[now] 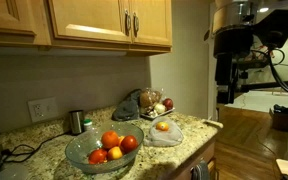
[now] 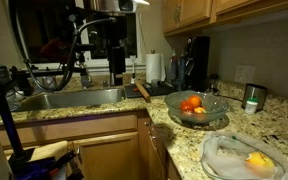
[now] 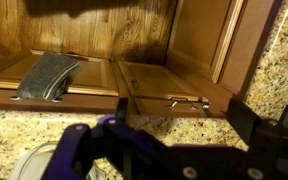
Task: Take the apple and place it in the bowl
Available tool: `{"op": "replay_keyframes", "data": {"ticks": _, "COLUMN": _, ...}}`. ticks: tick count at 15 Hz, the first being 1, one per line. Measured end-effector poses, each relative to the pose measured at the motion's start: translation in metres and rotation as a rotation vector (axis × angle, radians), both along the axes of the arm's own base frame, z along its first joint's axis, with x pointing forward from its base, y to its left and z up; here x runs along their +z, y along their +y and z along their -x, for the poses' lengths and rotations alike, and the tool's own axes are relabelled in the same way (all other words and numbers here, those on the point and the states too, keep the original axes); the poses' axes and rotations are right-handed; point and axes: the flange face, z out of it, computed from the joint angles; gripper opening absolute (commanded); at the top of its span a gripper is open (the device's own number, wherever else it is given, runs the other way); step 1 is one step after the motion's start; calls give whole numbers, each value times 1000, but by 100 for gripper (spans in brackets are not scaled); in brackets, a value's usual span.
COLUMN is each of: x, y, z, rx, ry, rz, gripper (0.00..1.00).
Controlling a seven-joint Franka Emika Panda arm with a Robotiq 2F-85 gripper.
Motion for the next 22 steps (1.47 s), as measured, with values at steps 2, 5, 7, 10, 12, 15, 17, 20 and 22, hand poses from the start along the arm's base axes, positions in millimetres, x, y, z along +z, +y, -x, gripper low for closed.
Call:
{"op": "replay_keyframes", "data": {"ticks": 2, "x": 0, "y": 0, "z": 0, "rx": 0, "ry": -1, "rz": 0, "gripper": 100}}
{"op": "replay_keyframes", "data": {"ticks": 5, "x": 0, "y": 0, "z": 0, "rx": 0, "ry": -1, "rz": 0, "gripper": 100}}
{"op": "replay_keyframes", "data": {"ticks": 7, "x": 0, "y": 0, "z": 0, "rx": 0, "ry": -1, "rz": 0, "gripper": 100}}
{"op": "replay_keyframes", "data": {"ticks": 10, "x": 0, "y": 0, "z": 0, "rx": 0, "ry": -1, "rz": 0, "gripper": 100}}
{"op": "replay_keyframes", "data": {"ticks": 12, "x": 1, "y": -1, "z": -1, "rx": -5, "ry": -10, "rz": 1, "gripper": 100}}
{"op": "replay_keyframes", "data": {"ticks": 15, "x": 8, "y": -7, "z": -10, "rx": -29, "ry": -69, "rz": 10, "gripper": 100}}
{"op": "replay_keyframes", "data": {"ticks": 17, "x": 16, "y": -15, "z": -18, "rx": -56, "ry": -131, "rz": 24, "gripper": 100}}
{"op": "replay_keyframes", "data": {"ticks": 20, "x": 28, "y": -31, "z": -32, "rx": -101, "ry": -221, "rz": 60, "gripper": 100}}
{"op": "replay_keyframes", "data": {"ticks": 22, "x": 34, "y": -43, "z": -39, "rx": -128, "ry": -275, "rz": 94, "gripper": 100}}
